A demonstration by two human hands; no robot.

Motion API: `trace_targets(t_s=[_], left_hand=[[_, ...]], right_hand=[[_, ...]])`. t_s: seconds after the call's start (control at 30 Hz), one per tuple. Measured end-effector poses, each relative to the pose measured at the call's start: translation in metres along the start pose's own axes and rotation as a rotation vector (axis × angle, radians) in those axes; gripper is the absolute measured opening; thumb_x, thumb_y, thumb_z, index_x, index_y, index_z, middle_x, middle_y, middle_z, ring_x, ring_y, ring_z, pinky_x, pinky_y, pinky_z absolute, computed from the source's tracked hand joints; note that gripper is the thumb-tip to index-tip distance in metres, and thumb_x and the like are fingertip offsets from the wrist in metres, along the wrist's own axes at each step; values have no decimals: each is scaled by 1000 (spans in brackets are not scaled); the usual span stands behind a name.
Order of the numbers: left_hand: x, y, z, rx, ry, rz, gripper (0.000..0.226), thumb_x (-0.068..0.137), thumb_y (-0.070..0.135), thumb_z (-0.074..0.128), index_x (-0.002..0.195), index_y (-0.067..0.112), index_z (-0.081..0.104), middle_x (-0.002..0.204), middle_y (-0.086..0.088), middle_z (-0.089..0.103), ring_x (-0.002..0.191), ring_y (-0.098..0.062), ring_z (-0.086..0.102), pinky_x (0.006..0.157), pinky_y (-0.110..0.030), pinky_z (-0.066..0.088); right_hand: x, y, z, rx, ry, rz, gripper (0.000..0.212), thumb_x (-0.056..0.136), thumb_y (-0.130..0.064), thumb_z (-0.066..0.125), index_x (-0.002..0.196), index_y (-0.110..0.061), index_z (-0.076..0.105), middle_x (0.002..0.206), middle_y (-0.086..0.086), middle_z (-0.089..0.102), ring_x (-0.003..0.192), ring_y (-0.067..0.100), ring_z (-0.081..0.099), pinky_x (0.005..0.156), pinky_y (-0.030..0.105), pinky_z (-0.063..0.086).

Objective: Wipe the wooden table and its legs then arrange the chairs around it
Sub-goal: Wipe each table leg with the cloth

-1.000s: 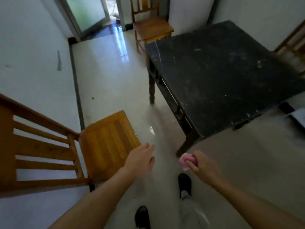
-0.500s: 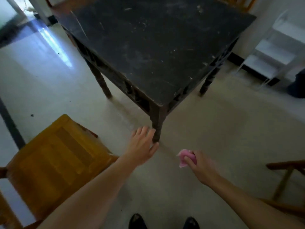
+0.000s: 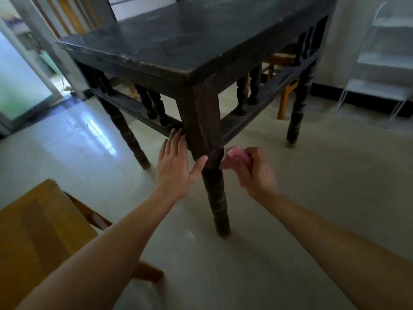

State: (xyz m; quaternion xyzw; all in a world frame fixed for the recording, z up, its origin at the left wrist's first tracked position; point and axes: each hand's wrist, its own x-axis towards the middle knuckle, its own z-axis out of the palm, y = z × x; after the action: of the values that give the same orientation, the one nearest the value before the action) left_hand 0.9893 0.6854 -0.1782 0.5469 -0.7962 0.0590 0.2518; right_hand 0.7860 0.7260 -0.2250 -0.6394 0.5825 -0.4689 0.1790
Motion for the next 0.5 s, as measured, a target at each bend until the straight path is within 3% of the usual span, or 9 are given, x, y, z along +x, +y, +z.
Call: trace_targets(t_s=[0.1,0.2,0.27,0.33,0.4,0.5], left_hand=[[2,-3,20,-56,157,20,72,93,65,26,135,8,41,143,-14,44,137,-29,35,114,-47,27],[2,-4,28,-86,249,32,68,94,62,27,130,8,45,135,-12,50,131,-29,42,110,-46,32],[5,-6,30,-81,284,53,66,94,61,28,125,6,48,128,-12,53,124,-30,46,106,-46,35],[5,-11,31,-45,298,92,64,94,62,29,122,7,49,124,-11,55,119,-29,48,103,-44,37],[6,-13,33,-16,324,115,65,93,63,27,122,9,49,123,-10,55,118,-28,48,102,-43,37],[5,-13,39,-41,354,97,67,92,64,25,123,9,47,124,-10,52,117,-28,47,102,-43,38]], right_hand=[[11,8,23,212,150,-66,38,95,-52,52,103,-15,55,85,-2,70,64,16,67,51,39,52],[-10,20,50,171,184,-266,12,97,-31,53,101,-21,59,85,-5,62,58,16,60,50,38,51],[-42,37,66,35,-9,-498,13,95,-20,53,99,-22,65,95,-2,59,69,11,58,56,24,49],[-71,65,68,-218,-233,-696,16,93,-24,54,96,-22,69,96,0,60,75,8,55,61,17,49],[-65,84,54,-247,-158,-633,13,94,-25,54,100,-25,66,96,-3,58,70,4,53,60,10,46],[-27,67,26,81,170,-251,14,99,-15,50,106,-27,55,95,0,59,63,8,57,53,21,49]])
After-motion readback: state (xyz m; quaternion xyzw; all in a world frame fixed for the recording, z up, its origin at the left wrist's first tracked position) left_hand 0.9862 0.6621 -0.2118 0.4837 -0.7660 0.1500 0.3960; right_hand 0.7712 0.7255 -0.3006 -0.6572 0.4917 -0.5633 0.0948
